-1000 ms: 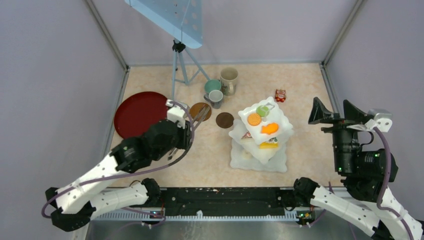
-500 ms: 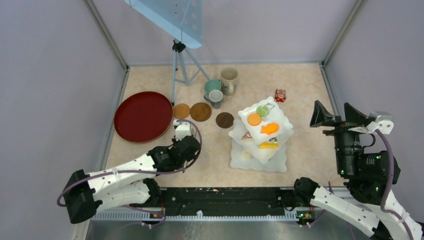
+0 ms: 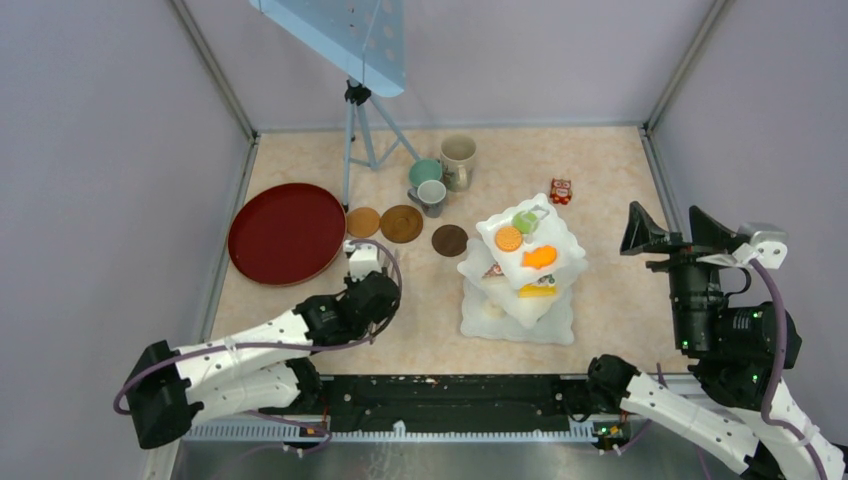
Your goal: Serve the afternoon tea
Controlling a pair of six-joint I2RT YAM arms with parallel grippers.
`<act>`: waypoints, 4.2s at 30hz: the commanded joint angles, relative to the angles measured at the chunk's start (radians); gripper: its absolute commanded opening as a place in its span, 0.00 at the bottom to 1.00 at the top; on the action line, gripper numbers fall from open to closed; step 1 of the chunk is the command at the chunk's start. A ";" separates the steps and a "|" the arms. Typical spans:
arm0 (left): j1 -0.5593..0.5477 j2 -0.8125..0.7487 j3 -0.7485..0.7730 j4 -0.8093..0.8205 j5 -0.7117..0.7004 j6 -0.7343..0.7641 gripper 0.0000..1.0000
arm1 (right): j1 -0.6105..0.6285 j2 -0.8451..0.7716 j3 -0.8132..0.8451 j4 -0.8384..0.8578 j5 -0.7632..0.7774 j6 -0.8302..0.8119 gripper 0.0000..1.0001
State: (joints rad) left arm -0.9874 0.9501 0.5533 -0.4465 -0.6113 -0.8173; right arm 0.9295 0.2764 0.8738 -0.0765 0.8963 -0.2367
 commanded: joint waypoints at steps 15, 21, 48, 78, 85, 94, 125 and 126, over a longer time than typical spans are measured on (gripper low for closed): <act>-0.003 -0.053 0.134 -0.301 -0.194 -0.191 0.38 | 0.013 0.014 0.012 0.058 -0.007 -0.058 0.98; 0.078 -0.144 0.208 -0.277 -0.280 -0.072 0.47 | 0.013 0.028 0.005 0.093 -0.014 -0.096 0.98; 1.095 0.336 0.022 0.330 0.343 0.286 0.70 | 0.013 0.029 -0.034 0.029 -0.063 -0.076 0.98; 0.547 0.647 0.317 0.718 0.946 0.144 0.54 | 0.013 0.033 0.029 -0.048 -0.082 -0.008 0.98; 0.416 0.864 0.480 0.692 0.874 0.140 0.44 | 0.012 0.037 0.058 -0.089 -0.064 0.009 0.98; 0.377 0.969 0.597 0.599 0.727 0.216 0.36 | 0.013 0.042 0.069 -0.102 -0.066 0.021 0.97; 0.336 0.644 0.290 0.071 0.700 0.295 0.36 | 0.012 0.043 0.035 -0.078 -0.080 -0.001 0.97; 0.334 0.617 0.267 0.067 0.708 0.292 0.37 | 0.013 0.041 0.030 -0.072 -0.081 -0.005 0.97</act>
State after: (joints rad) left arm -0.6338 1.6482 0.9104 -0.2283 0.0925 -0.5327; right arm 0.9295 0.3107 0.8978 -0.1722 0.8207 -0.2413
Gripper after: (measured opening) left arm 0.351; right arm 0.976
